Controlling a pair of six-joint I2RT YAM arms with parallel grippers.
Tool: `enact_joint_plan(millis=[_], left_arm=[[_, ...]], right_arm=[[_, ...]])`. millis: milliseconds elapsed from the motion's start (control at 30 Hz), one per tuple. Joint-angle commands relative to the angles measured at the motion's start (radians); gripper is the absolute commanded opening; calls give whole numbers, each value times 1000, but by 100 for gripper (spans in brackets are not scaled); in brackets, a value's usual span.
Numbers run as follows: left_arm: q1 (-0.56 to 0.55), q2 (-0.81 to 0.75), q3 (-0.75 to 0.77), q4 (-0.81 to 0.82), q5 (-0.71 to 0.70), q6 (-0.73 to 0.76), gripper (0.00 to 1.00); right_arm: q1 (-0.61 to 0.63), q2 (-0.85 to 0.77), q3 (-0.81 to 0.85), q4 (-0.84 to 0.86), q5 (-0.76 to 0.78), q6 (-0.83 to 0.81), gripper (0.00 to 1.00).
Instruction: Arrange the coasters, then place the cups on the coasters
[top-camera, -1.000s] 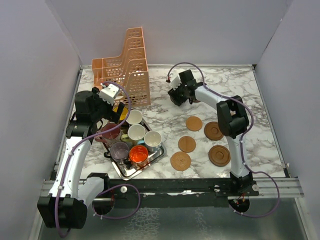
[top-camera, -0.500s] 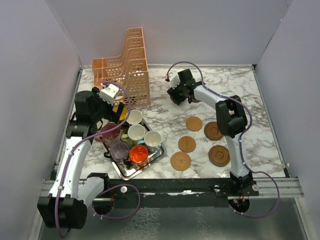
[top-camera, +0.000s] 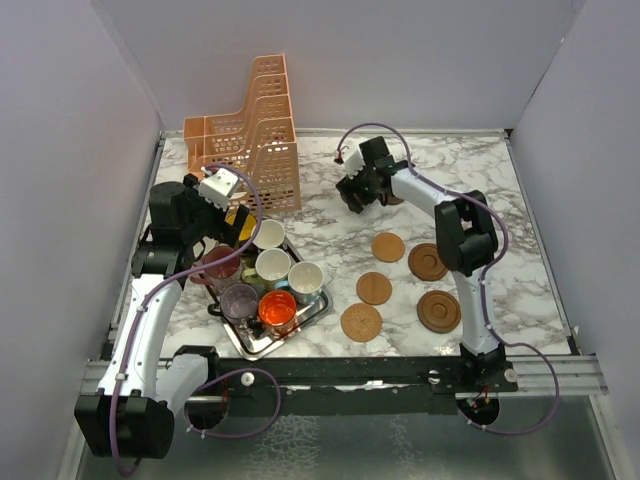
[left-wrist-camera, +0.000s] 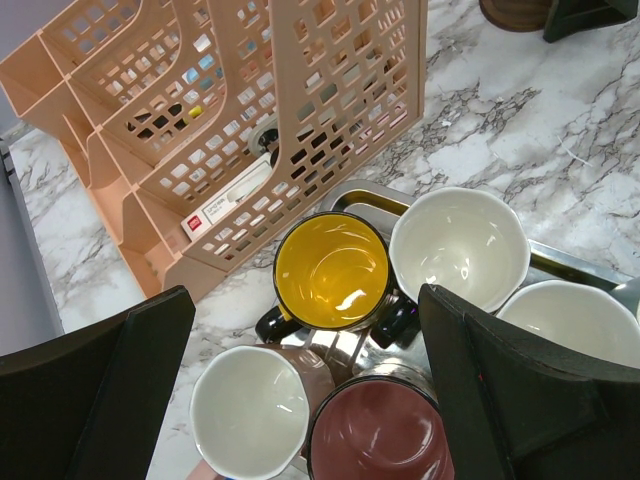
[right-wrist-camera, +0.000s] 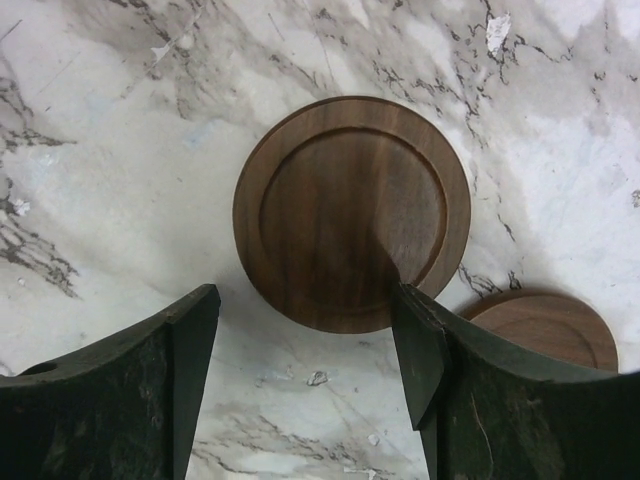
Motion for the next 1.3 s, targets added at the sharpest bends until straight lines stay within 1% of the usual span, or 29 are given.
enact_joint_plan(millis=[0, 167, 300, 500, 600, 700, 867, 1067, 1267], left_arm=[[2, -17, -9, 10, 25, 5, 99], [1, -16, -9, 10, 36, 5, 99], [2, -15, -15, 10, 45, 6, 99], [2, -20, -9, 16, 38, -14, 99], [1, -21, 7, 16, 26, -31, 99], [1, -24, 16, 17, 18, -45, 99], [2, -30, 6, 25, 26, -52, 99], [2, -41, 7, 25, 45, -53, 99], [3, -43, 12, 22, 53, -56, 99]], right_arm=[[-2, -97, 25, -56, -53, 2, 71], [-2, -225, -89, -51, -91, -20, 72], [-2, -322, -193, -85, -104, -70, 72], [-2, -516, -400, -88, -153, -138, 71], [-2, -585, -490, -106, -198, -160, 69], [-2, -636, -574, -96, -211, -156, 68], [1, -659, -664, -61, -214, -144, 66], [2, -610, -709, -11, -189, -138, 64], [5, -564, -712, 8, -192, -138, 60]])
